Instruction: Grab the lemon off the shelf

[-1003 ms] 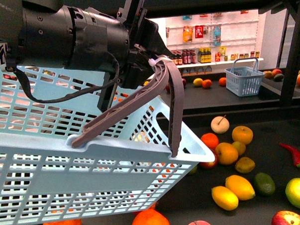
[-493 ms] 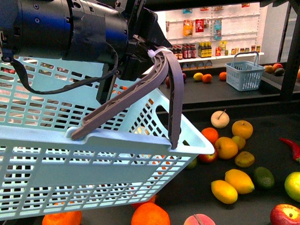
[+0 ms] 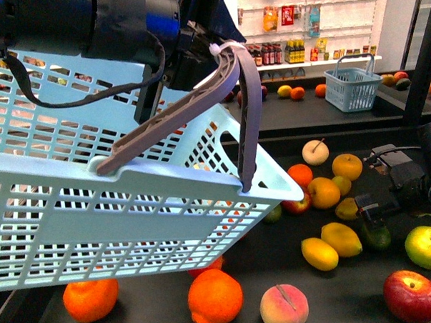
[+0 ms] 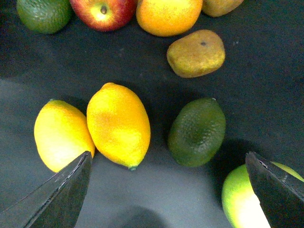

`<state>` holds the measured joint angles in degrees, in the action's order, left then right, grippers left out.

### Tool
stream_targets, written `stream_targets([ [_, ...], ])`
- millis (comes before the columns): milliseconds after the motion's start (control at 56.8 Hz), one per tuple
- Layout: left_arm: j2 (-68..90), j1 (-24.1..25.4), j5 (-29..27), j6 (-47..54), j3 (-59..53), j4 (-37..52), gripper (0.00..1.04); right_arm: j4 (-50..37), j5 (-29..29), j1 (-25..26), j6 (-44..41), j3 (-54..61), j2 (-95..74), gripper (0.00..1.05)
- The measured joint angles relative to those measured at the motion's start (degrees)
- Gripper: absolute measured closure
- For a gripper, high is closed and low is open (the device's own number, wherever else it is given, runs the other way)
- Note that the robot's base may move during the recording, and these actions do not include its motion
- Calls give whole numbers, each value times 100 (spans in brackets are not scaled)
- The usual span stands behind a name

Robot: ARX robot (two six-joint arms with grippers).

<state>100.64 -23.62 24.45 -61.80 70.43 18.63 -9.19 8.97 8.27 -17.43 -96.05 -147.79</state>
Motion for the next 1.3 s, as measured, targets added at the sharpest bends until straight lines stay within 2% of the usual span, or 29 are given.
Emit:
stream_targets([
  [458, 0, 0, -2, 2, 0, 0, 96, 522, 90, -363, 4, -2216, -1777, 7],
  [898, 0, 0, 0, 4, 0, 0, 96, 870, -63, -393, 118, -2944, -2328, 7],
  [1109, 0, 0, 0, 2, 0, 0, 96, 894, -98, -407, 136, -2944, -2352, 33],
  [1302, 0, 0, -2, 2, 0, 0, 96, 719, -155, -402, 138, -2721, -2249, 40],
])
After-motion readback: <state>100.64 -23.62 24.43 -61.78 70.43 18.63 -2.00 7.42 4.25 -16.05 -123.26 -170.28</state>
